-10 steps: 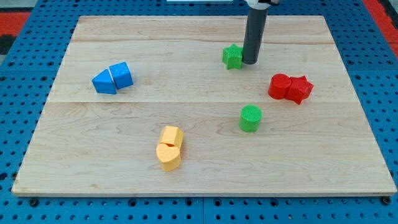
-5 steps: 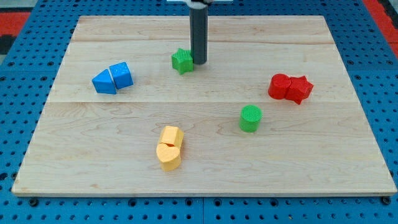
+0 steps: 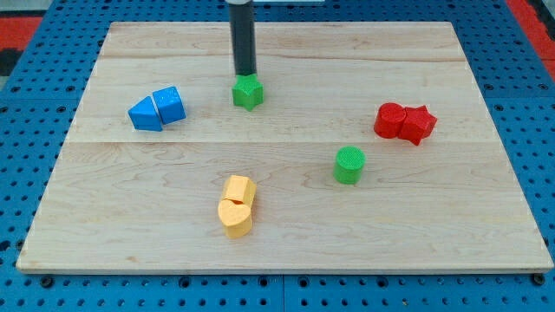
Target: Push the green star to the center of the board
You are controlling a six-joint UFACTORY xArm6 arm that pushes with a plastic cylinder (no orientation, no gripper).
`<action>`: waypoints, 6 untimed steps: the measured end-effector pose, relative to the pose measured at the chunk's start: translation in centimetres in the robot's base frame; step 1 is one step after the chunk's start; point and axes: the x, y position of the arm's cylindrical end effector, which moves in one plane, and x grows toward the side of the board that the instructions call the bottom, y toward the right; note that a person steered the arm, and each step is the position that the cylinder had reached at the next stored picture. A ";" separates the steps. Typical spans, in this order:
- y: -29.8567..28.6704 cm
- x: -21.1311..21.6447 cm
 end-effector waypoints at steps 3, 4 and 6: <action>-1.3 2.2; -0.4 -1.1; 2.4 5.0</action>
